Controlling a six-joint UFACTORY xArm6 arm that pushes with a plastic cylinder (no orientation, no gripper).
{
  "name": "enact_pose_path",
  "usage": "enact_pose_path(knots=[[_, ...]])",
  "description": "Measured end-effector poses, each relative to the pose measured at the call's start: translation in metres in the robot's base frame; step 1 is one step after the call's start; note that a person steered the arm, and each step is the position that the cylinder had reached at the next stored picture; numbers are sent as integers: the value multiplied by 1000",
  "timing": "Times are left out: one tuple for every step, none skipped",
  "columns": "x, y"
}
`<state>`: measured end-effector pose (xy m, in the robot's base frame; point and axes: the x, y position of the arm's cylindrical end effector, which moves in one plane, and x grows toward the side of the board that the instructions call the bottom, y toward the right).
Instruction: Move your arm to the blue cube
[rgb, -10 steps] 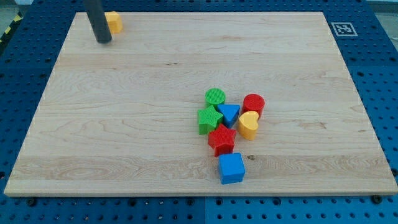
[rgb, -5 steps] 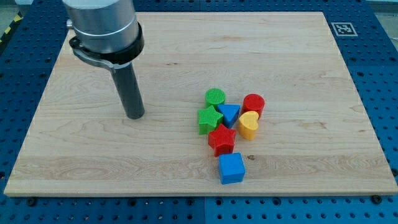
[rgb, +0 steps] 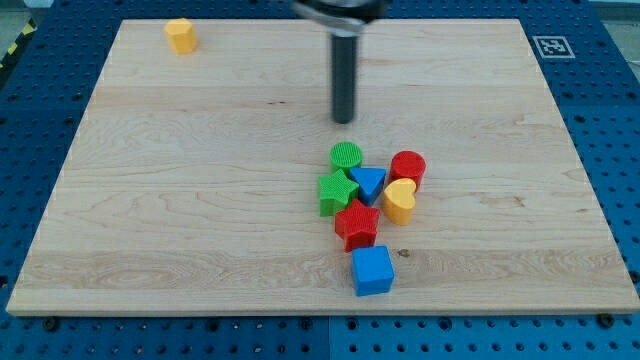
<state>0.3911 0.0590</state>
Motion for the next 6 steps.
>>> enact_pose_path(knots=[[33, 86], [116, 123], [193, 99], [217, 53], [217, 53], [217, 27]])
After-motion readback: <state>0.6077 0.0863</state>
